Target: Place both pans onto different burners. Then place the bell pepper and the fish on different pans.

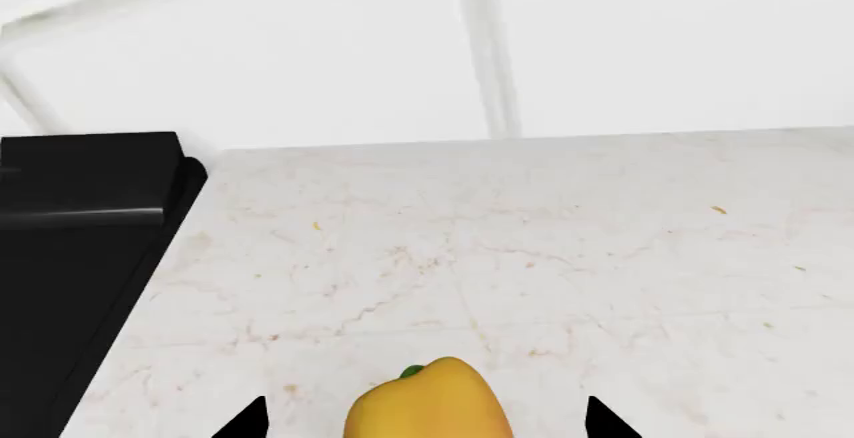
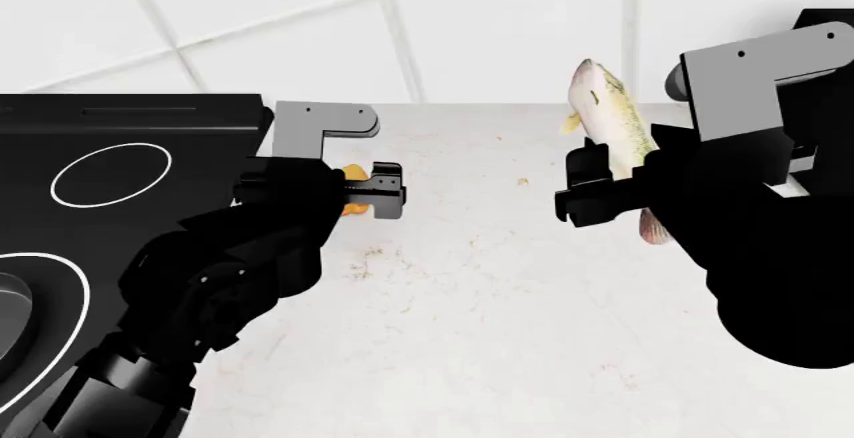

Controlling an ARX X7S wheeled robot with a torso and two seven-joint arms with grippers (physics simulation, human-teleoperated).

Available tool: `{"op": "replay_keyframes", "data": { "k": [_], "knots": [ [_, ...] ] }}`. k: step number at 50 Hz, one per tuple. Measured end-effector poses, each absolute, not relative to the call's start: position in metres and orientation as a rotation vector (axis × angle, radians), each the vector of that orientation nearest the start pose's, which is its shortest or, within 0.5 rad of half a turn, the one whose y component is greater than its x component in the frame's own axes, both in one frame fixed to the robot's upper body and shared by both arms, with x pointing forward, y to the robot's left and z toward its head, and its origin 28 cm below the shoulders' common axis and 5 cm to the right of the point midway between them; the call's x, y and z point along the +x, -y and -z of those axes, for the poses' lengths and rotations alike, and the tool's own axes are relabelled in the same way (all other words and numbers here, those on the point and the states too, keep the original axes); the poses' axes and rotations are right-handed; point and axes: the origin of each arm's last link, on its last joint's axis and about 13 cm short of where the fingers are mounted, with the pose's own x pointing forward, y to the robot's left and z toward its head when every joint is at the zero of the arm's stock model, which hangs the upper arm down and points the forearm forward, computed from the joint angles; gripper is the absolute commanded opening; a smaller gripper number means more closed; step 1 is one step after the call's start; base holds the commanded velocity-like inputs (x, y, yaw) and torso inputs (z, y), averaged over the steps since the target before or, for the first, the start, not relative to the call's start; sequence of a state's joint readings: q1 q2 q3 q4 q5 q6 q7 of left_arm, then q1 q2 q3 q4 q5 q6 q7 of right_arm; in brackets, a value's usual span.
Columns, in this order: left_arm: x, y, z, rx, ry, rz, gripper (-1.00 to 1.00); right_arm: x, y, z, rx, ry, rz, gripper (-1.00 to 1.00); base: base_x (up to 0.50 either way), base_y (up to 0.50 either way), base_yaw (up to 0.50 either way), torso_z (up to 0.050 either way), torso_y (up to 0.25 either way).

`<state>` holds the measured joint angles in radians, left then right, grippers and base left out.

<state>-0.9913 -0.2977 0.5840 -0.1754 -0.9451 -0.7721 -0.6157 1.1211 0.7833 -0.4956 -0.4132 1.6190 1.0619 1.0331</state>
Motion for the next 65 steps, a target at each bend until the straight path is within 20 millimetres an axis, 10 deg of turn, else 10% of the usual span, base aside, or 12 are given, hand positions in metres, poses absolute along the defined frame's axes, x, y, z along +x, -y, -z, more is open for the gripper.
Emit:
{"op": "replay_keyframes", "data": {
  "k": [37,38,65],
  "knots": [
    [0.352,-0.167,-0.174,-0.009,-0.316,0.067,1.0,0.241,0.129,-0.267,-0.192,-0.192,-0.054,-1.0,0.0,0.0,0.0,0.0,-0.03],
    [0.352,-0.167,-0.174,-0.009,-0.316,0.067,-1.0,0.241,0.129,-0.267,-0.192,-0.192,-0.055,-1.0,0.0,0.0,0.0,0.0,0.0],
    [0.351,-0.17,-0.172,-0.03,-0.276,0.063,-1.0,0.241,0.128,-0.263,-0.187,-0.2,-0.063,-1.0,0.0,0.0,0.0,0.0,0.035]
  ]
}}
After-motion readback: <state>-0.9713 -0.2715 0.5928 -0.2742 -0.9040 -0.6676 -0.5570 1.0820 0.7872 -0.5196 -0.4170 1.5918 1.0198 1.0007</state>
